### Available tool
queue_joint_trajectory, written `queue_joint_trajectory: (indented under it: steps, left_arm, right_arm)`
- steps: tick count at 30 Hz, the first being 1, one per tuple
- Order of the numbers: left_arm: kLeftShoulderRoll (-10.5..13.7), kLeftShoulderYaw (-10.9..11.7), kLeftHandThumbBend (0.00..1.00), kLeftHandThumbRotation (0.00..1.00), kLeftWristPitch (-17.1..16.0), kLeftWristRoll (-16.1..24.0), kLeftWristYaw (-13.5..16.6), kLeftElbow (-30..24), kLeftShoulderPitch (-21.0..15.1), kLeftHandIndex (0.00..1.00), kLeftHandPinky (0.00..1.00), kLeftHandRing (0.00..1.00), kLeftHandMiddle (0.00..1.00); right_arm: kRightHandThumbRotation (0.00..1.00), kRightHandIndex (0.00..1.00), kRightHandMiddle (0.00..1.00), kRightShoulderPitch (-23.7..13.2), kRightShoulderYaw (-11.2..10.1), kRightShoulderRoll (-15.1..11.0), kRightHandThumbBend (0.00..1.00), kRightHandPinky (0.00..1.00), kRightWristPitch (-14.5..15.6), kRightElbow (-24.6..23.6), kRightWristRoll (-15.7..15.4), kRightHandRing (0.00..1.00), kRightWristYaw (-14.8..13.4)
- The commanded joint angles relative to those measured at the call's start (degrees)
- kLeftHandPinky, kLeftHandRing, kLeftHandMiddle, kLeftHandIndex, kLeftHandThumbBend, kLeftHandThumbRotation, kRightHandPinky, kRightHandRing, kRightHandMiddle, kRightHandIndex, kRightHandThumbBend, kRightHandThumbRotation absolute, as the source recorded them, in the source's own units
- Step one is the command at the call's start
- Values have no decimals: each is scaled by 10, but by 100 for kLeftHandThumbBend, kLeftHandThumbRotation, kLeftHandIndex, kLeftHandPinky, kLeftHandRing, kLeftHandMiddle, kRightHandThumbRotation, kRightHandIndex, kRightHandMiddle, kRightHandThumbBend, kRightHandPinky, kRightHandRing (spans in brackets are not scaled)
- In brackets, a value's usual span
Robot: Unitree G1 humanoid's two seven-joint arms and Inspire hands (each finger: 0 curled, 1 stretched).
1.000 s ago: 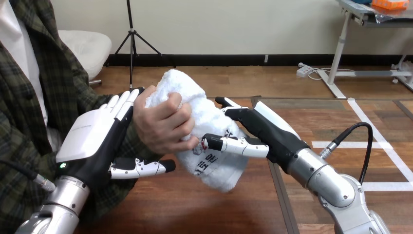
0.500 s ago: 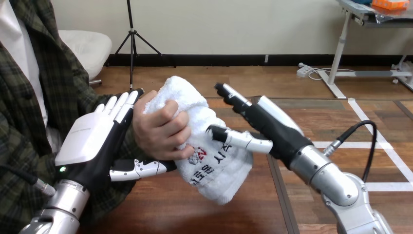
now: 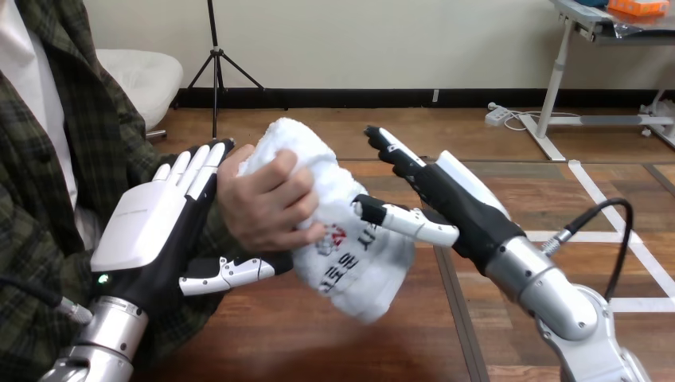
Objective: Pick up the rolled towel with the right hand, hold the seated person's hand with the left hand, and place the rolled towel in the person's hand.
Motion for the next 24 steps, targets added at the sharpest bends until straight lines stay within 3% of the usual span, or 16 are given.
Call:
queue_joint_trajectory:
  steps: [1, 24]
  left_arm:
    - [-3, -14, 100, 81, -20, 4, 21, 8, -21, 100, 100, 100, 100]
    - [-3, -25, 100, 87, -53, 19, 82, 47, -24, 100, 100, 100, 100]
  right_arm:
    - [86, 100, 100, -4, -22, -16, 100, 100, -23, -20, 7, 100, -13]
    - [87, 100, 100, 33, -41, -29, 100, 100, -66, -7, 25, 100, -15]
